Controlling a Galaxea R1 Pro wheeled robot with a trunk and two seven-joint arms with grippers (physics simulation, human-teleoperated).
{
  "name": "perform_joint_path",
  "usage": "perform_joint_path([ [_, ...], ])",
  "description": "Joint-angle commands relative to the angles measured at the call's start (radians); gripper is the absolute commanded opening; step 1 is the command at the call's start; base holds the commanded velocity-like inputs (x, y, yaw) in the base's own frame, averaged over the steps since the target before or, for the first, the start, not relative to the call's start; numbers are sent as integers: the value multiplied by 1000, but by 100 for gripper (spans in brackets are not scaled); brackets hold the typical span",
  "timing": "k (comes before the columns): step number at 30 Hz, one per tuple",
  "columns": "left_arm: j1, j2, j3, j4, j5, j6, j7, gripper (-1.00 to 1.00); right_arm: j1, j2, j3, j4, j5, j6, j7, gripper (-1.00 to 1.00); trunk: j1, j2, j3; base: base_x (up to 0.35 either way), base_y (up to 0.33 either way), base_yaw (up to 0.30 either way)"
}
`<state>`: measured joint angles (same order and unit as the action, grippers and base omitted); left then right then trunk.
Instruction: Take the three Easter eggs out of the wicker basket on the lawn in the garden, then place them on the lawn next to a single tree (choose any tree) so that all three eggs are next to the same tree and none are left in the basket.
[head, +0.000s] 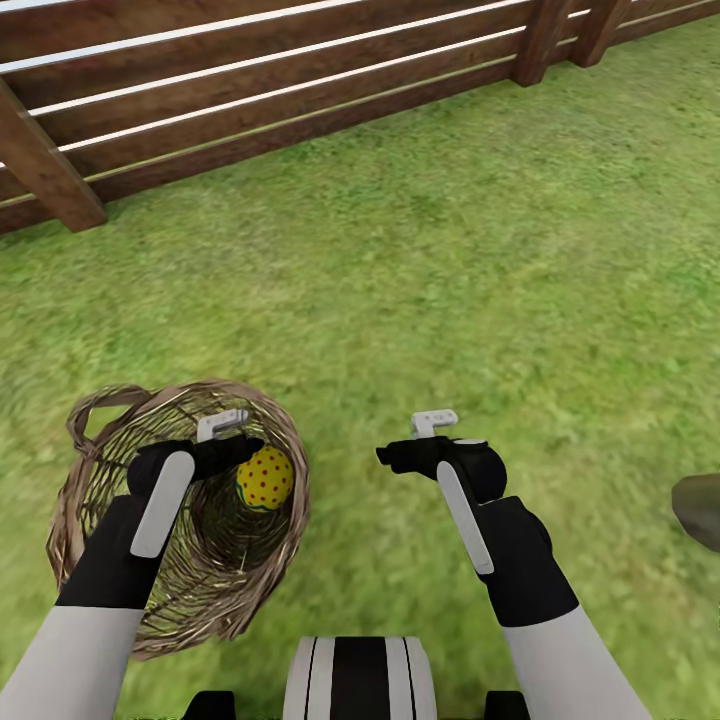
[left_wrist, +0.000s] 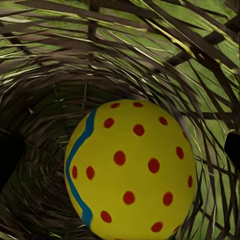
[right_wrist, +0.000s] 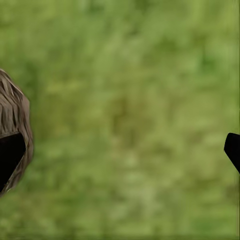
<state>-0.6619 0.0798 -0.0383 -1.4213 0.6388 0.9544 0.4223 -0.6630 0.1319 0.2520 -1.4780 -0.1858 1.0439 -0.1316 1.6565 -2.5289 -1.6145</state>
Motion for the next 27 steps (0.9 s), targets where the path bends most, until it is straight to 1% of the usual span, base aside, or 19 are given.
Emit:
perform_joint_path([
  [1,-1,1,-2,-1,10,1,11,100,-1,0,1,-1,-11,3,-11,100,0,-1,-5,0,0,0],
  [16,0,-4,2,16,5,-3,10,100,-1,0,0,-1,-11,3,-11,100,7,-4,-63,0,0,0],
  [27,1,-6,1,19,9,-6,5,100,-1,0,0,-1,-12,3,-10,100,7,-4,-63,0,0,0],
])
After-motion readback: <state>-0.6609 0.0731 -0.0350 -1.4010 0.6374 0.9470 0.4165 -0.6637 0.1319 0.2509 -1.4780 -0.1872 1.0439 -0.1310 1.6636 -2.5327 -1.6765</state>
